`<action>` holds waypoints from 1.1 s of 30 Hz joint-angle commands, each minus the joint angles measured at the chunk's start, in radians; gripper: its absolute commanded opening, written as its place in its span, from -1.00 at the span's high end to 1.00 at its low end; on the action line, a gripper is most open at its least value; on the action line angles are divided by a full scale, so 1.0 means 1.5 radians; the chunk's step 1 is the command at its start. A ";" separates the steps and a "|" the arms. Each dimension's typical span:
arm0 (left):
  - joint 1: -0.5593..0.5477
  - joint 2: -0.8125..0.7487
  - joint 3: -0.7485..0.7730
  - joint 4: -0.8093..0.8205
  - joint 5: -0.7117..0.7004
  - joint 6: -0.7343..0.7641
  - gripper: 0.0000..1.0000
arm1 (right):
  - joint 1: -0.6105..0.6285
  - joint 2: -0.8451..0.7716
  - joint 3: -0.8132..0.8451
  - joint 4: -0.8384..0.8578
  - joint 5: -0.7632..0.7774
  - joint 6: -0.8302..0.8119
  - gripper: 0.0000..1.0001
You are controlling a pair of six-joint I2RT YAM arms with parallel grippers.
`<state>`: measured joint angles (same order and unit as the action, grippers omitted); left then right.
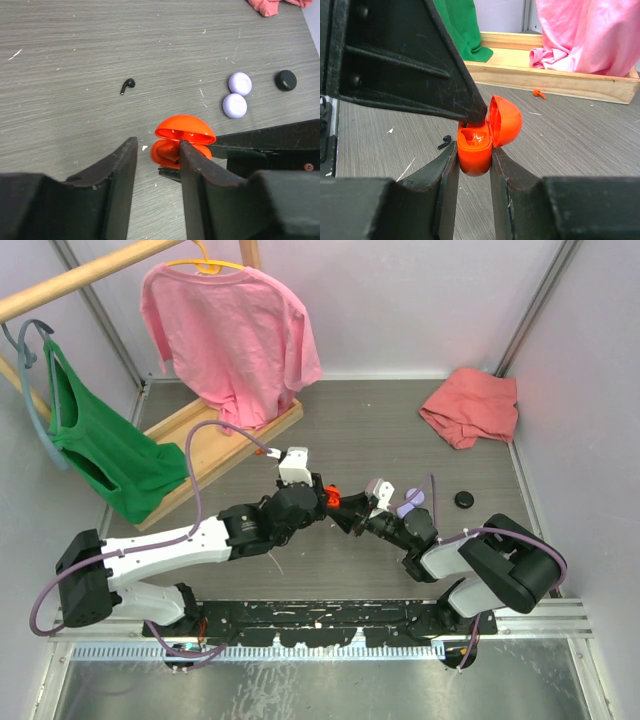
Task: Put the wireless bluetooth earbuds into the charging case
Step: Place the earbud in the charging case, then move the earbud to the center of the board.
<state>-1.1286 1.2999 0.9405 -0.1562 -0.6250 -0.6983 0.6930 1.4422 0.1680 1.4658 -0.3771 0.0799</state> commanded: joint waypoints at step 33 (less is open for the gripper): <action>0.350 0.210 0.127 -0.059 0.034 0.040 -0.48 | 0.001 -0.010 0.007 0.055 0.023 -0.022 0.98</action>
<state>-0.6624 1.5299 1.0466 -0.3252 -0.6228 -0.5957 0.6926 1.4418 0.1680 1.4662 -0.3523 0.0723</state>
